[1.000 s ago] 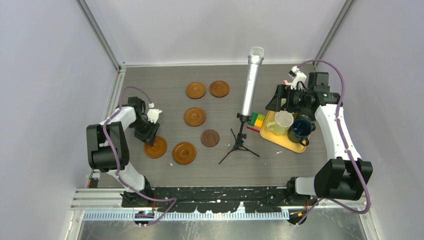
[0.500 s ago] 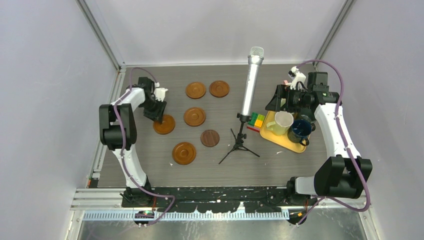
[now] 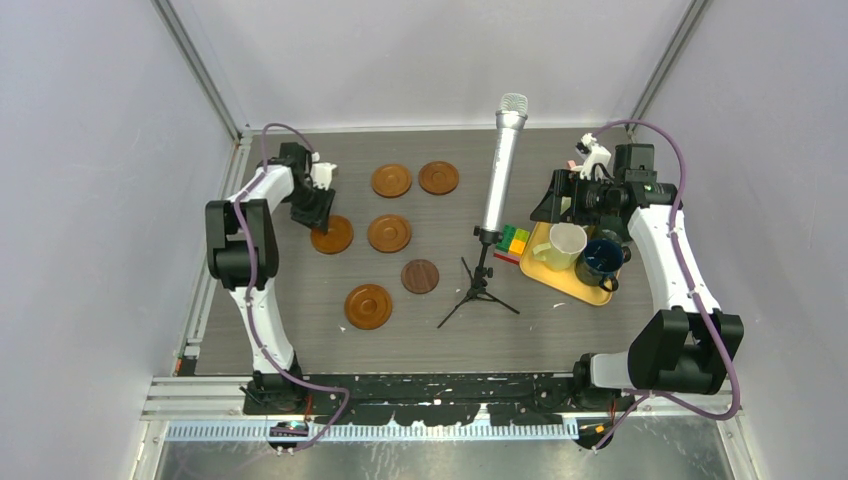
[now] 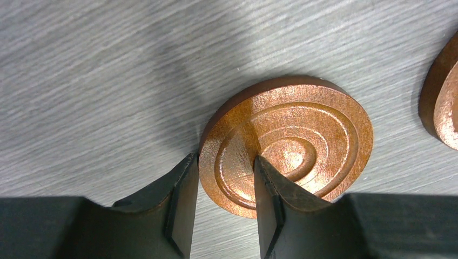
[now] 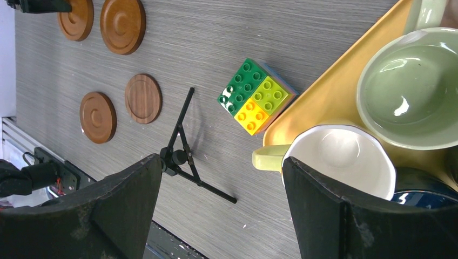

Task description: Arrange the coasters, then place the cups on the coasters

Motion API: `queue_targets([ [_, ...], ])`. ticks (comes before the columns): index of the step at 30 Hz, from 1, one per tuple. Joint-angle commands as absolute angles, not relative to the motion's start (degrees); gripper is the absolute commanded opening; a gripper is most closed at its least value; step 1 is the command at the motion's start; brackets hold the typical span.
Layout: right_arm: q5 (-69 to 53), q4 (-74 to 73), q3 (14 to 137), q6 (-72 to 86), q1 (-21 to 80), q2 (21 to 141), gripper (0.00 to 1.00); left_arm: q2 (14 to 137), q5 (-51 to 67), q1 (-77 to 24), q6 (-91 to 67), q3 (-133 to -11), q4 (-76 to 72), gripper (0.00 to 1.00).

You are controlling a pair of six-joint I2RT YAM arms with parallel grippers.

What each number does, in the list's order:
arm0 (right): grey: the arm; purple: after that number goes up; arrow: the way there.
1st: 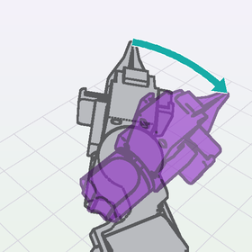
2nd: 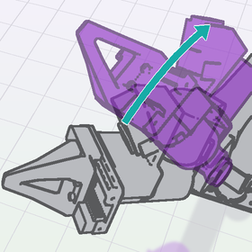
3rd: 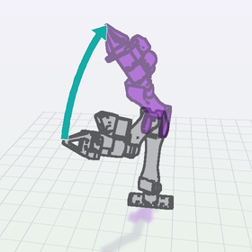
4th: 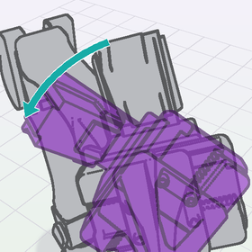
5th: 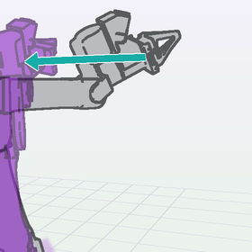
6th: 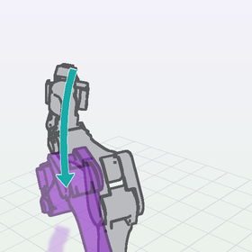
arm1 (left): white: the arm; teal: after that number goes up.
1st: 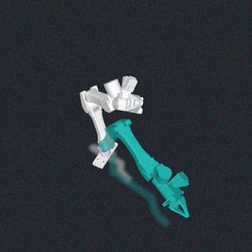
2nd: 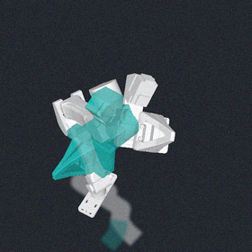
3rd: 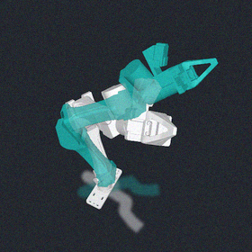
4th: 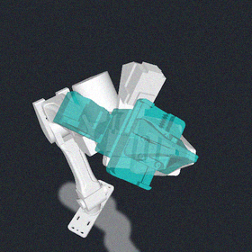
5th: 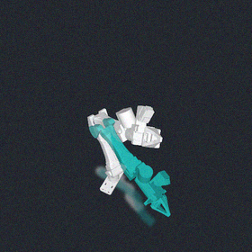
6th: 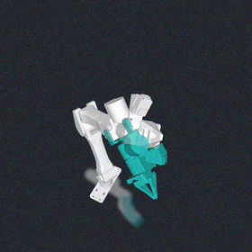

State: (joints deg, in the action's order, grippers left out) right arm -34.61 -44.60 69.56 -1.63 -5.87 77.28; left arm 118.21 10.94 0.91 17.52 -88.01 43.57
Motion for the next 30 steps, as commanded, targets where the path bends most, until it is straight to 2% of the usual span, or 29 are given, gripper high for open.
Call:
queue_targets([
  [1, -34.89, -42.98, 70.97, -1.63, -6.15, 77.12, 0.86, 120.74, 8.49, 0.7, 17.05, -90.08, 39.72, 0.37],
  [8, -34.89, -42.98, 70.92, -1.67, -6.15, 76.92, 0.86, 121.07, 8.36, 0.49, 16.9, -91.14, 40.23, 0.39],
  [13, -34.88, -42.98, 71.01, -1.6, -6.16, 76.82, 0.86, 119.26, 8.86, 0.48, 17.19, -91.07, 41.55, 0.49],
  [22, -35.07, -42.98, 70.88, -1.49, -6.2, 76.08, 0.86, 108.27, 13.33, 0.5, 18.97, -89.31, 46.89, 0.68],
  [27, -35.22, -42.98, 70.75, -1.51, -6.15, 75.58, 0.86, 100.86, 20.69, -3.25, 23.83, -82.66, 50.96, 0.8],
  [30, -35.47, -42.98, 70.75, -1.42, -6.15, 75.58, 0.86, 95.55, 19.33, -8.24, 26.2, -75.1, 50.74, 0.83],
])
